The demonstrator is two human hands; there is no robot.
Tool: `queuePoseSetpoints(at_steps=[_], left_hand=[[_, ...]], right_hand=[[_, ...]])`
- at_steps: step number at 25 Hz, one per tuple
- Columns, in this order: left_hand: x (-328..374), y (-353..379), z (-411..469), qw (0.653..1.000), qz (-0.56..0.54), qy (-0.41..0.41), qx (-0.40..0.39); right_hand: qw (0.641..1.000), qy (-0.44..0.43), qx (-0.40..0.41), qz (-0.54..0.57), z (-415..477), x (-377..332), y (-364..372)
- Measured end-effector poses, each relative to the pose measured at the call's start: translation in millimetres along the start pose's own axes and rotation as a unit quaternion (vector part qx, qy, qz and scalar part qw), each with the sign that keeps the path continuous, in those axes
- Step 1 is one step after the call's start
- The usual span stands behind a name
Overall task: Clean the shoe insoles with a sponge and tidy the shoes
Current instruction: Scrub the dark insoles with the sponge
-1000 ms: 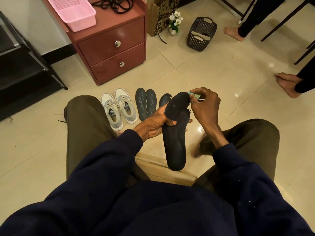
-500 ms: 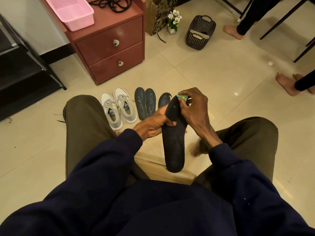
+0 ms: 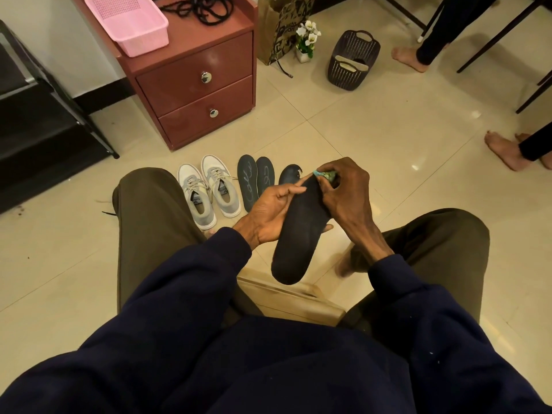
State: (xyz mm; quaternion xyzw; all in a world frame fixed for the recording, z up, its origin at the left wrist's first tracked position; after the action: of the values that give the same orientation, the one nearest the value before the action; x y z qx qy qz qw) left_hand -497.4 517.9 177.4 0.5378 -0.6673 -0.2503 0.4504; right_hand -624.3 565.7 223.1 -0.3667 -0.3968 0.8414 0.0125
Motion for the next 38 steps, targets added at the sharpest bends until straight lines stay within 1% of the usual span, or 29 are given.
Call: queuePoseSetpoints(at_steps=[2,4,6,7,9,10,11,12,14,15,16,17,19,20,21,22,24,25,26,27,30,31,32,33,35,36,37,38], left_hand=[[-3.5,1.0,2.8,1.0,-0.025,-0.007,0.0],[-4.3,-2.4,4.6,1.0,-0.021,-0.009,0.007],[-1.3,-7.7,5.5,0.999,-0.017,-0.005,0.04],[1.9,-11.1,6.1,0.998,-0.021,0.003,0.066],[7.5,-17.8,6.3,0.993,-0.03,0.022,0.115],[9.4,-19.1,6.0,0.991,-0.03,0.025,0.127],[9.7,-19.0,5.3,0.991,-0.024,0.022,0.128],[8.3,-16.8,4.1,0.993,-0.014,0.012,0.116],[1.5,-15.4,6.0,0.996,0.013,-0.019,0.084],[-1.1,-16.5,6.9,0.997,0.024,-0.027,0.074],[-2.1,-16.1,6.7,0.997,0.029,-0.028,0.067],[-0.8,-16.1,6.7,0.997,0.029,-0.023,0.072],[4.9,-19.5,5.6,0.994,0.023,-0.001,0.107],[6.7,-20.3,5.4,0.993,0.019,0.006,0.117],[7.8,-21.2,4.9,0.993,0.017,0.012,0.119],[7.8,-21.7,4.2,0.993,0.02,0.014,0.115],[4.9,-17.6,2.8,0.993,0.035,0.009,0.11],[3.6,-16.3,1.9,0.993,0.04,0.004,0.107],[3.3,-15.1,0.9,0.993,0.043,0.002,0.109],[3.8,-14.6,-0.2,0.993,0.043,0.004,0.113],[8.5,-20.0,0.5,0.992,0.026,0.008,0.126],[9.8,-21.2,0.7,0.992,0.024,0.006,0.127],[9.9,-20.4,0.1,0.993,0.02,0.001,0.117],[7.9,-18.4,-0.9,0.993,0.023,-0.004,0.113],[4.2,-15.8,-2.1,0.992,0.034,-0.006,0.117],[3.4,-15.0,-3.0,0.992,0.04,-0.003,0.122],[3.6,-15.8,-2.5,0.991,0.042,0.001,0.131],[5.2,-16.3,-2.7,0.989,0.045,0.005,0.138]], right_hand=[[1.0,-0.001,0.0,-0.007,-3.4,-4.6,3.8],[1.0,0.008,0.007,-0.018,-2.8,-3.7,4.0],[1.0,0.006,-0.015,-0.003,-2.8,-9.4,3.8],[0.998,-0.009,-0.056,0.024,-5.2,-17.3,6.2],[0.982,-0.045,-0.169,0.074,-15.4,-35.5,14.4],[0.976,-0.06,-0.194,0.078,-18.5,-39.4,17.4],[0.979,-0.07,-0.179,0.063,-16.7,-38.4,18.2],[0.987,-0.066,-0.141,0.04,-11.6,-30.9,17.1],[0.998,-0.026,-0.063,-0.013,-1.0,-8.0,9.0],[0.999,-0.008,-0.051,-0.019,0.1,-0.9,5.9],[0.998,-0.006,-0.059,-0.006,-1.4,0.4,5.2],[0.995,-0.019,-0.092,0.02,-4.9,-5.5,7.2],[0.978,-0.045,-0.189,0.075,-17.3,-24.5,13.6],[0.972,-0.054,-0.211,0.088,-20.5,-29.2,15.2],[0.975,-0.061,-0.198,0.082,-19.3,-30.0,15.1],[0.984,-0.055,-0.16,0.06,-14.2,-24.2,14.1],[0.997,-0.013,-0.074,-0.004,-2.2,-4.4,5.3],[0.999,0.011,-0.046,-0.019,-0.2,2.9,0.7],[0.999,0.019,-0.034,-0.009,-0.9,4.0,-1.5],[0.999,0.011,-0.046,0.018,-3.6,-2.3,-0.1],[0.979,-0.035,-0.172,0.105,-20.8,-30.9,14.4],[0.977,-0.044,-0.176,0.108,-21.6,-33.4,16.4],[0.984,-0.04,-0.147,0.096,-18.0,-29.7,16.0],[0.992,-0.026,-0.1,0.071,-11.7,-21.5,12.8],[0.999,0.018,-0.019,0.018,-2.0,-3.1,2.6],[0.999,0.031,-0.001,0.014,-1.4,0.8,-0.7],[0.999,0.031,-0.005,0.024,-2.5,-1.3,-0.7],[0.998,0.016,-0.035,0.043,-5.9,-9.2,3.0]])
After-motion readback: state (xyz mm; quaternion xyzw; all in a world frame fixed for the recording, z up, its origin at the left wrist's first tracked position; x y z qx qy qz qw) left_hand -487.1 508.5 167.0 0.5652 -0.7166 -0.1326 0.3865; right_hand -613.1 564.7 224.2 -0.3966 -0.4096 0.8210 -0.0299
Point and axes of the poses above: each hand's wrist, its own z-axis towards the middle knuckle, its own y-axis out of the palm, x = y × z, the point moved 5 cm from there along z, towards the middle knuckle, and after that the axes turned 12 degrees about x, right-handed, at the moved point
